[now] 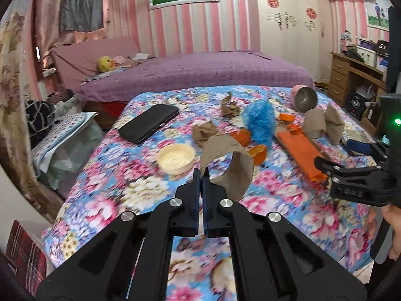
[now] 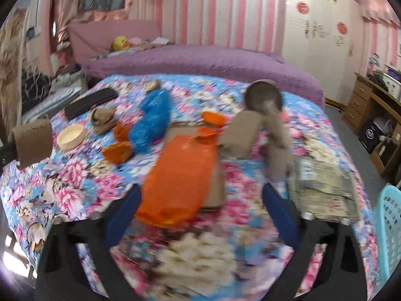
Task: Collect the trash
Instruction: 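Grasp the orange plastic bag with the right tool and lift it, then carry the cardboard tube in the left tool while the right tool carries the orange bag toward the basket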
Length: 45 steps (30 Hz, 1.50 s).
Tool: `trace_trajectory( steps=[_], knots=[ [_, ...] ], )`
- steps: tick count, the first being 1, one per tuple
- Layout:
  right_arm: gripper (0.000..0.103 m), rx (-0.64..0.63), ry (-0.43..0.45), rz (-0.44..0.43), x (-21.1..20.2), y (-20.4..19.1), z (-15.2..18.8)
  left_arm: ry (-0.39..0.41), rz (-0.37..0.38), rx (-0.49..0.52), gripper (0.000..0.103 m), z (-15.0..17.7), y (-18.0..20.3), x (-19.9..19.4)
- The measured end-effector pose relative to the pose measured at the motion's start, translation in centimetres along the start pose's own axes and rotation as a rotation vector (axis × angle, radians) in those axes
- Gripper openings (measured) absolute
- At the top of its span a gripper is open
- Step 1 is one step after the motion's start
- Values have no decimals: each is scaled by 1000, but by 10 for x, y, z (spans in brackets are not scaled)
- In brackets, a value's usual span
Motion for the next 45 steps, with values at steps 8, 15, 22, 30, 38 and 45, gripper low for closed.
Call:
trace_trajectory(
  steps=[8,15,22,30,38,45],
  knots=[
    [53,-34,-96,-25,23,-16,5,-13,-11,-22,0,4,-13,12],
    [16,-73,-39,-84,9,-24,6,-4,-13,-26,0,3,-14,12],
    [9,-33,0,-125,-6,-9,6,-5,-21,-36,0,2,-15,13],
    [6,-11,15,-138,-15,17,8,-5,-30,-40,0,2,-12,16],
    [6,-35,57,-143,-35,31,9,-7,-36,-54,0,0,-9,18],
    [6,-42,68,-134,-44,46,14,3,-30,-59,0,-4,1,18]
  ],
)
Point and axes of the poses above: each gripper's, at about its wrist camera, not at the fingertips, and x roughly the way its jaws point, y to its right, z to its underside, the point moved 2 cm from there along x, roughly the way its jaws point, and after that the axes turned 4 degrees about z, right-handed, at the moved point
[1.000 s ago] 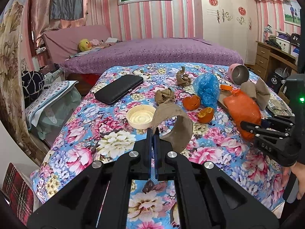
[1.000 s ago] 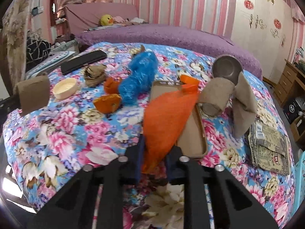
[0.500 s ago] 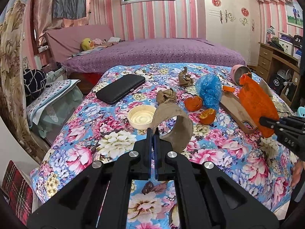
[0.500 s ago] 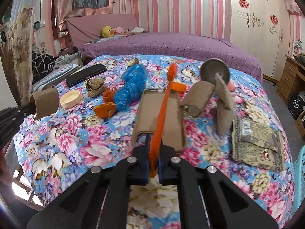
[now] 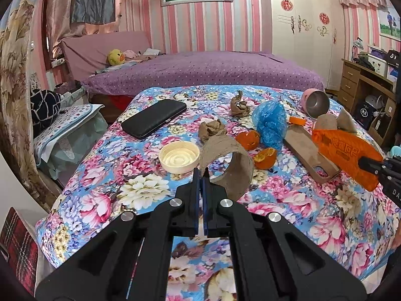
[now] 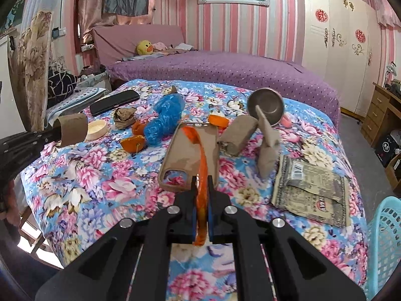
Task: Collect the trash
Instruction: 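Carry the cardboard tube in the left tool while the right tool carries the orange bag toward the basket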
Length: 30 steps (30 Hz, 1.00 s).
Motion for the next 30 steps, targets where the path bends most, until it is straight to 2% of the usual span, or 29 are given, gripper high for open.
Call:
trace_trajectory(
  steps=[9,30],
  knots=[
    [6,8,14,-3,-10,14,2,4,1,19,0,-2,14,0],
    [5,32,56,1,-29,41,3,6,9,18,0,-2,18,0]
  ],
)
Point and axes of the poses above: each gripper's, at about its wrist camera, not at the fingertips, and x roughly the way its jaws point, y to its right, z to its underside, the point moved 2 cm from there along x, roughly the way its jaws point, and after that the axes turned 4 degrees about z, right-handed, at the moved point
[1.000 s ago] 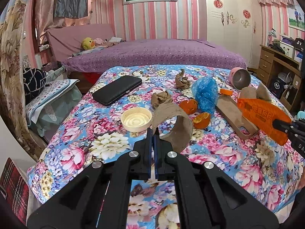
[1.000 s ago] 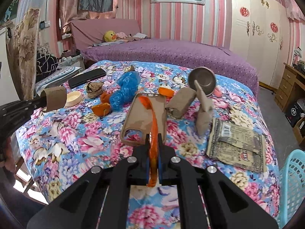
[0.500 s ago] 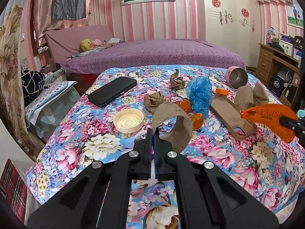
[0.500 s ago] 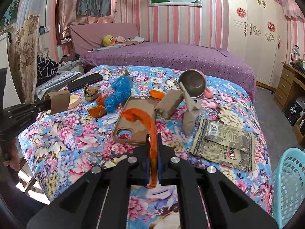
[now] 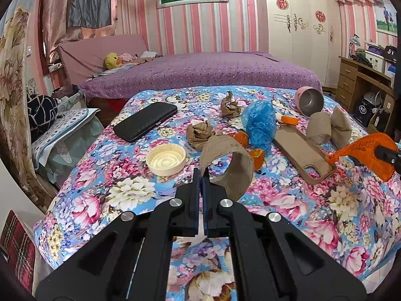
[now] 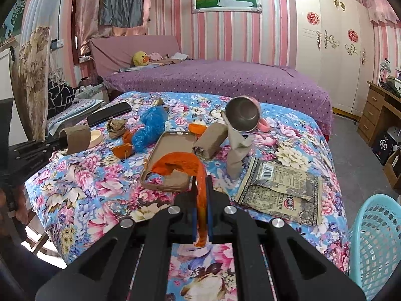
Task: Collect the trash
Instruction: 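Carry the cardboard tube in the left tool while the right tool carries the orange bag toward the basket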
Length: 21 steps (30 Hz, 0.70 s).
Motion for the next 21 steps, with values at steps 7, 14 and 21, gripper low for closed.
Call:
trace_trajectory(
  steps=[7,14,21],
  knots=[
    [5,20,45,15,-24,18,-5,21,27,0,0,-7,23,-6],
    [5,81,99,81,-63,70,-6,69,85,35,0,-18,84,-20],
    [5,150,133,221,-111,147,7,93,191,67,0,-29,156,-31]
  ],
)
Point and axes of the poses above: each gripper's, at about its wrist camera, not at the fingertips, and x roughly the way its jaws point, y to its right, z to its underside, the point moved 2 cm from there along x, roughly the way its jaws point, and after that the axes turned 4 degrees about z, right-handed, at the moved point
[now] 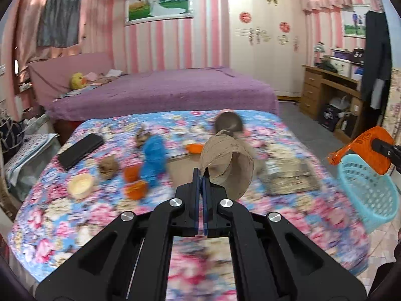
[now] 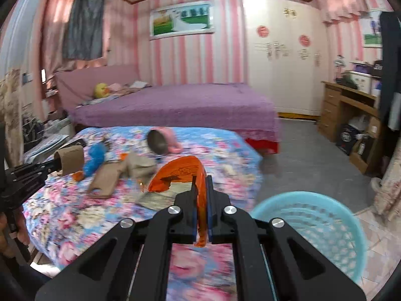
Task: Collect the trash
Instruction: 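Carry the cardboard tube in the left tool while the right tool carries the orange bag toward the basket, then open the left tool to drop the tube into the basket while the right tool holds the bag above it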
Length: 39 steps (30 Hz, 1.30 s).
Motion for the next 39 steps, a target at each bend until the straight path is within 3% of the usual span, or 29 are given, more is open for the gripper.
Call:
trace_trajectory(
  steps=[7,15,21,24,30,31,33,34,35,39],
  knots=[
    [6,82,-6,137,-25,88,10,-4,84,79,0,-1,79,6],
    [6,174,-88,286,-32,175,42,-37,208,131,0,5,160,18],
    [6,205,-126,335,-33,209,64,-96,306,164,0,19,225,38],
    [6,254,-114,310,-34,219,69,-113,328,196,0,25,250,50],
    [5,272,-118,296,-15,210,65,-166,377,242,2,31,289,73],
    [5,271,-119,298,-13,209,64,-175,380,245,6,31,292,75],
    [5,272,-118,297,-12,208,65,-178,387,244,29,30,294,80],
    [5,272,-119,297,-11,207,65,-173,384,239,52,29,293,80],
    [5,271,-120,299,-11,207,65,-165,379,233,68,27,292,80],
    [6,276,-127,307,-8,207,67,-134,344,201,75,17,277,80]
  ],
)
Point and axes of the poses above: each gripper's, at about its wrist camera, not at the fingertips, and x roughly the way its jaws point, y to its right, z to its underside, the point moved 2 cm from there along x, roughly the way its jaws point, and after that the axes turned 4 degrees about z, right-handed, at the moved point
